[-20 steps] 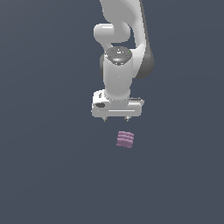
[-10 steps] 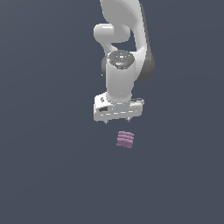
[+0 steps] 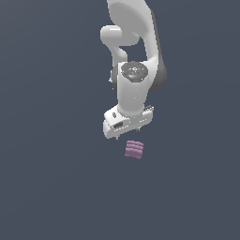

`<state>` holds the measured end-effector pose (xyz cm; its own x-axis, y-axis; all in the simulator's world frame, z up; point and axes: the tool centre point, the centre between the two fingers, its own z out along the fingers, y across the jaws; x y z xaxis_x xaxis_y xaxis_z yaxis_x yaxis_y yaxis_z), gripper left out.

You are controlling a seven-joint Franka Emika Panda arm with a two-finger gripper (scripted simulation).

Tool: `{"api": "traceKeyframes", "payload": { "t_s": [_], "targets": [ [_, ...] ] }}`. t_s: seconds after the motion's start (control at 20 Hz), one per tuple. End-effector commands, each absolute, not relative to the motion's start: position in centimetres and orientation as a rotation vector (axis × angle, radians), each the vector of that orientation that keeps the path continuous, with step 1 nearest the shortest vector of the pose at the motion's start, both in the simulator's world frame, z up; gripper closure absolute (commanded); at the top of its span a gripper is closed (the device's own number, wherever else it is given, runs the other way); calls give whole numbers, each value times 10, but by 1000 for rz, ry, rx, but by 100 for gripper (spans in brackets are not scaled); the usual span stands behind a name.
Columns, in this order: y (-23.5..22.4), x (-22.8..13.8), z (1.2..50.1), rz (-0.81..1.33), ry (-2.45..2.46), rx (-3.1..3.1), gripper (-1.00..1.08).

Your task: Pick up the object and move it to a goal position.

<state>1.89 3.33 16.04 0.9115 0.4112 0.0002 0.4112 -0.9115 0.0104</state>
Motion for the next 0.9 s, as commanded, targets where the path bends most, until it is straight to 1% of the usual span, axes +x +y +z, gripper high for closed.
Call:
{"api": "traceKeyframes", "payload": {
  "t_s": [0.0, 0.85],
  "targets": [
    [36, 21, 156, 1, 775, 3033, -92],
    [56, 32, 127, -8, 1512, 2744, -92]
  ]
}}
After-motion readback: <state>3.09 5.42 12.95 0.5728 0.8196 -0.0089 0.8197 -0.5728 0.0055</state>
